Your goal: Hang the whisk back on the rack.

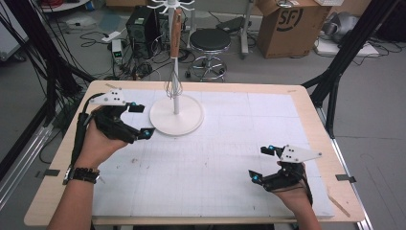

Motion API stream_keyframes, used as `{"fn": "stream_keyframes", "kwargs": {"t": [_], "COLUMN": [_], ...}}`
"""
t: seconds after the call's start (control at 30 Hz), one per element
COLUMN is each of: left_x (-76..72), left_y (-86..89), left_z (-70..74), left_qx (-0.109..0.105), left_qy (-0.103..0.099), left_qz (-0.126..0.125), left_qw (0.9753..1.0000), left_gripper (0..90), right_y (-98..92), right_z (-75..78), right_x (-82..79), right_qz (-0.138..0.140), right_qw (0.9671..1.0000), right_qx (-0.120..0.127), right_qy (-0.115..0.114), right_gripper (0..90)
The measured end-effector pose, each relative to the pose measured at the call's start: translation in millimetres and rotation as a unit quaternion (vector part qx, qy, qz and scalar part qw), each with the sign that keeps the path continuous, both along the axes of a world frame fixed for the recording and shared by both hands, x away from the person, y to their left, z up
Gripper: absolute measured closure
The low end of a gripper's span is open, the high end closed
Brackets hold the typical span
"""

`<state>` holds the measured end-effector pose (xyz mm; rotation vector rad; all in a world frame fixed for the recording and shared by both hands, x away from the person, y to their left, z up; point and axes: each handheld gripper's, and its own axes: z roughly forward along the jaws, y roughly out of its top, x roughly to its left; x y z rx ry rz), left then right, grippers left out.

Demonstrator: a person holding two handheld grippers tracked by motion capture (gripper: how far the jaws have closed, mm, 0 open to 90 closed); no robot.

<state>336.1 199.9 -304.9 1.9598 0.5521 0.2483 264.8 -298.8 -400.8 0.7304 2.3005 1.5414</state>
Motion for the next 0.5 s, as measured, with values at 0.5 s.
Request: {"fn": "stream_keyframes", "kwargs": {"t": [0.5], "left_x": [-29.8], "left_y": [6.3], "left_z": [-33.4], "left_qx": [-0.024], "left_qy": [0.01], "left_qz": [-0.015], "left_qw": [0.9995], "left_gripper": [2.8], "right_y": [3.2], "right_z": [-1.1], "right_x": [1.2], "right_qz": [-0.001], "right_qw": [1.0], "right_qx": [-0.007], "right_qy": [0.002], "right_gripper": [4.0]}}
